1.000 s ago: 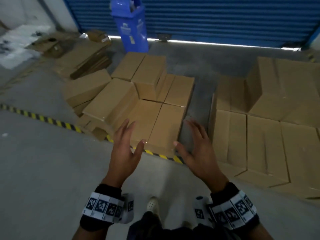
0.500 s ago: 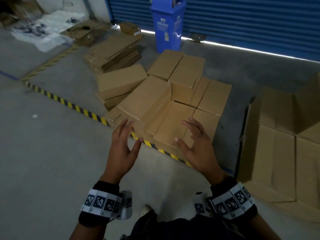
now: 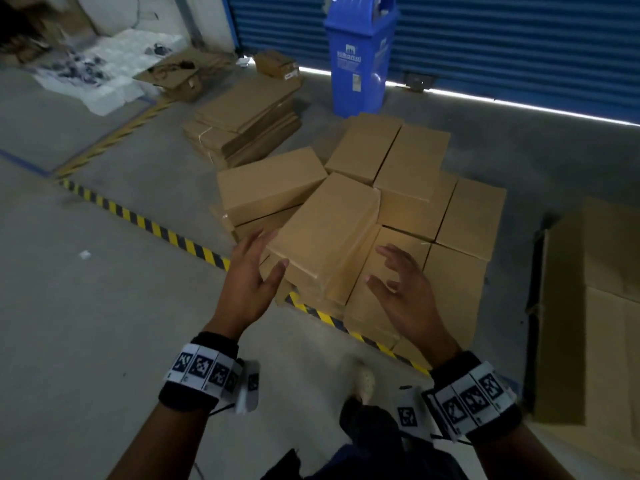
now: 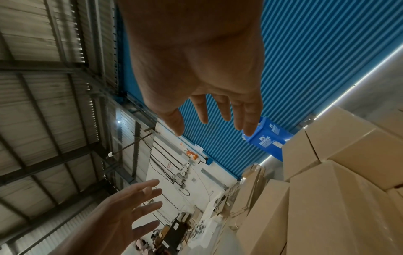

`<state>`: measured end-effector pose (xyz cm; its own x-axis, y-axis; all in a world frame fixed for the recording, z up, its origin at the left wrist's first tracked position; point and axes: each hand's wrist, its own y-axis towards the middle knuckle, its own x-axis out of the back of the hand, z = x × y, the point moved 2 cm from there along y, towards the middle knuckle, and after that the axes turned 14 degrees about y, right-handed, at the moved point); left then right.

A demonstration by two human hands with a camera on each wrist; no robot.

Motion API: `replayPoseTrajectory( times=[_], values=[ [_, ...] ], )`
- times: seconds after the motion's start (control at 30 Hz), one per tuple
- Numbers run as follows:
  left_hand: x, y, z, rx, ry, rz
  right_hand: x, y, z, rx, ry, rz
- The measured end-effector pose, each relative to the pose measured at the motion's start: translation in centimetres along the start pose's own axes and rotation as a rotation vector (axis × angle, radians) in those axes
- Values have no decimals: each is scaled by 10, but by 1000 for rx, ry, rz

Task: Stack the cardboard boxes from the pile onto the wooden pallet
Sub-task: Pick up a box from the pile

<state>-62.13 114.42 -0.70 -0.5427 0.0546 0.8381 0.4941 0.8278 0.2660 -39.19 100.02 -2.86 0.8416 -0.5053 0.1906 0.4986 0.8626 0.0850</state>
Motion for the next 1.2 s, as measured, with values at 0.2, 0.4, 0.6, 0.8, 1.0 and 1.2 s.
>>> replayPoseTrajectory(
  times=[0.2,0.4,0.6,0.8,1.0,1.2],
  values=[
    [-44,110,56,268,-241,104,-35,114,-58,-141,40,-17],
    [-94,228,111,331,-175,207,-58,228,-107,-321,3,-20],
    [-167,302,161,477,-126,397,-70,311,-168,-538,-21,-31],
    [-259,355,229,573,-136,543,-90,361,-237,-715,-56,-37],
    [-354,392,298,576,-64,713,-132,391,-316,-797,-150,68],
    [-416,414,343,563,-42,785,-178,410,-378,-771,-289,208]
  ],
)
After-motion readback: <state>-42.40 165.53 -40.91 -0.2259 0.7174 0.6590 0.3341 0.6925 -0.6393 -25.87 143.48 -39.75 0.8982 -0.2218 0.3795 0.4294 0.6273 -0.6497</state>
